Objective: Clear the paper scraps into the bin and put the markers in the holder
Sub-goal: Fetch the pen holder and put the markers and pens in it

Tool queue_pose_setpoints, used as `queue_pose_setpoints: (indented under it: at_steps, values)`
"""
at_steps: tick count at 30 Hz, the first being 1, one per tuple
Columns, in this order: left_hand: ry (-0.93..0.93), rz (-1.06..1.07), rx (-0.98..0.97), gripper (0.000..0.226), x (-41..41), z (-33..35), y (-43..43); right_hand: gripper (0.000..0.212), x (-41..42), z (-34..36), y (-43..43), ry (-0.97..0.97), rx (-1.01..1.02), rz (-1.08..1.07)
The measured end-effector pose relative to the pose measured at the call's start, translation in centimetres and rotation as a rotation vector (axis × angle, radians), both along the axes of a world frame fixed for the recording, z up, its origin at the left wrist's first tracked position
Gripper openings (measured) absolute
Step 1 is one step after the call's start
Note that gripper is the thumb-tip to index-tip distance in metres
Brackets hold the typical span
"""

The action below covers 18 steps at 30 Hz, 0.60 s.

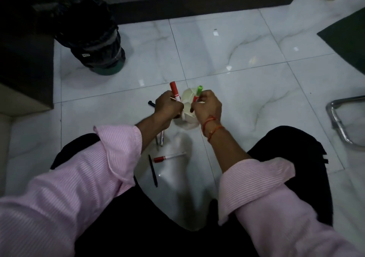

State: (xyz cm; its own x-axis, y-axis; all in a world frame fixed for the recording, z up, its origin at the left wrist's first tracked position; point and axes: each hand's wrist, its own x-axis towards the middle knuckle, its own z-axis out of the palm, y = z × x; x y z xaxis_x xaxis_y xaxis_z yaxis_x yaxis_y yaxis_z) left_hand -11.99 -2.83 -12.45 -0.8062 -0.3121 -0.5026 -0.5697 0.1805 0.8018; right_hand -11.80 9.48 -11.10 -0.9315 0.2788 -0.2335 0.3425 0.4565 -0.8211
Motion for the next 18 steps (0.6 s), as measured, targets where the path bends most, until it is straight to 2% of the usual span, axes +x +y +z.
queue_pose_setpoints:
  at_steps: [7,11,18]
  values:
    - [0.138,-0.056,0.067,0.019,-2.0,1.8,0.2,0.031,-5.3,4.0,3.2,-0.004,0.018,0.018]
    - [0.184,-0.080,0.091,0.016,-3.7,1.8,1.5,0.030,-5.6,2.5,2.7,-0.050,0.021,0.035]
    - [0.171,-0.098,0.067,0.020,-5.7,-0.2,3.5,0.023,-5.9,-0.6,2.9,-0.047,0.173,0.127]
